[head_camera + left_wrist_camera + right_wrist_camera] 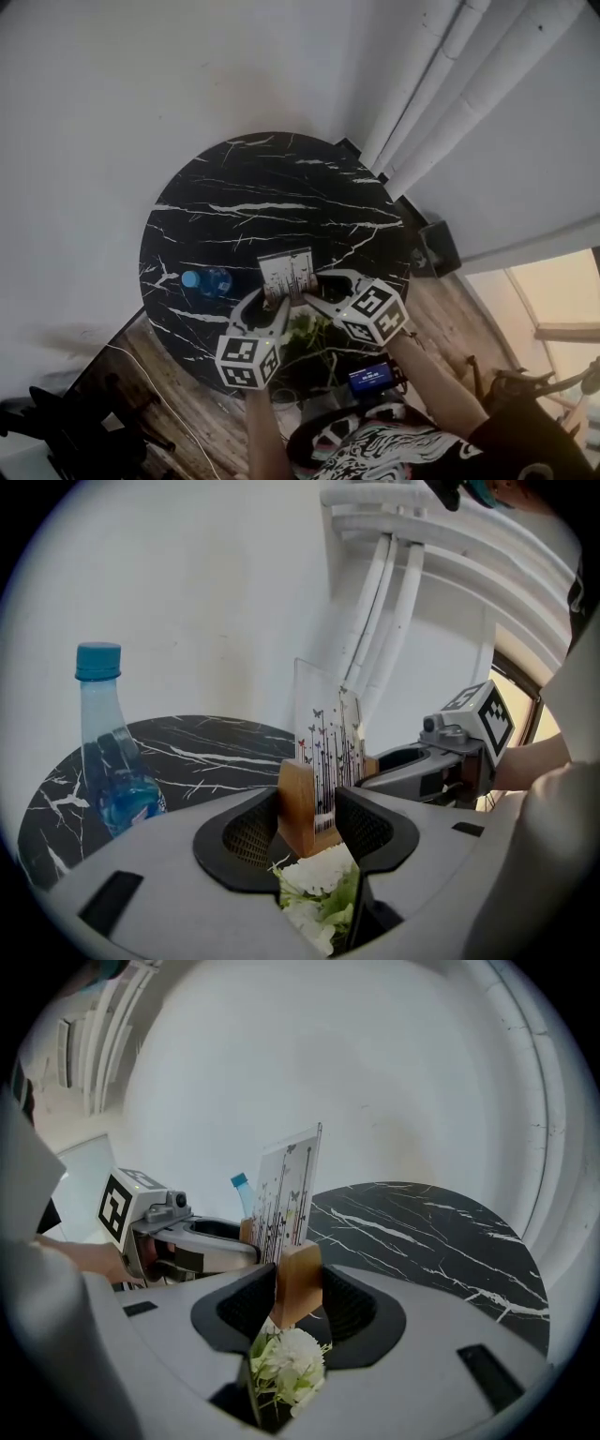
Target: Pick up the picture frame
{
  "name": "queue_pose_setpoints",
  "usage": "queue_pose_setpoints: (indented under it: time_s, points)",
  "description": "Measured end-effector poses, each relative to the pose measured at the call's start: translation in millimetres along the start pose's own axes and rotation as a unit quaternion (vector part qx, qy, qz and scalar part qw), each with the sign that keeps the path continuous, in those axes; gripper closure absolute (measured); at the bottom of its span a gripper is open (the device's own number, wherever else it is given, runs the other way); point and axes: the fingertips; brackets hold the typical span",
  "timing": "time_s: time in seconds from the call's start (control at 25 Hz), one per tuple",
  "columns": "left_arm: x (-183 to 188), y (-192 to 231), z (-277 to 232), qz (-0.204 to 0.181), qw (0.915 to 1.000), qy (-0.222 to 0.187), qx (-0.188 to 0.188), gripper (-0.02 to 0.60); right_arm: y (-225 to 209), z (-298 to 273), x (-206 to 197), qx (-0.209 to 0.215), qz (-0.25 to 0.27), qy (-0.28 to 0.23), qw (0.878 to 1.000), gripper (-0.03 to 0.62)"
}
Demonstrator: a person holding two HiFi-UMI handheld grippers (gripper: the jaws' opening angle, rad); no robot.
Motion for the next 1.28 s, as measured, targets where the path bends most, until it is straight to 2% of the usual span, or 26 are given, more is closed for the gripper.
queue_pose_setpoints:
  time_s: [0.16,0.36,0.68,1.28]
  points:
    - [3,-13,7,0.014,0.9999,-0.01,-0.001,0.385,7,15,4,-0.005,0.002,-0.005,1.0,0.433]
    - [1,-30,22,0.022,0.9997,0.0,-0.005,0.385,21,33,1,-0.016,0.0,0.001,1.0,0.433]
    - [9,-48,45,0.019,0.9998,-0.003,-0.011,0.385,45,54,6,-0.027,0.0,-0.004,1.0,0.433]
    - [18,-75,71,0.035,0.9989,-0.019,-0.026,0.385,72,87,15,-0.042,-0.005,-0.044,0.998,0.433]
Point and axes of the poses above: the fingertips, and each gripper's own axes: z backward along the fingers, y to its left, x out of its top, and after that the axes turned 14 degrees about -y, right-handed
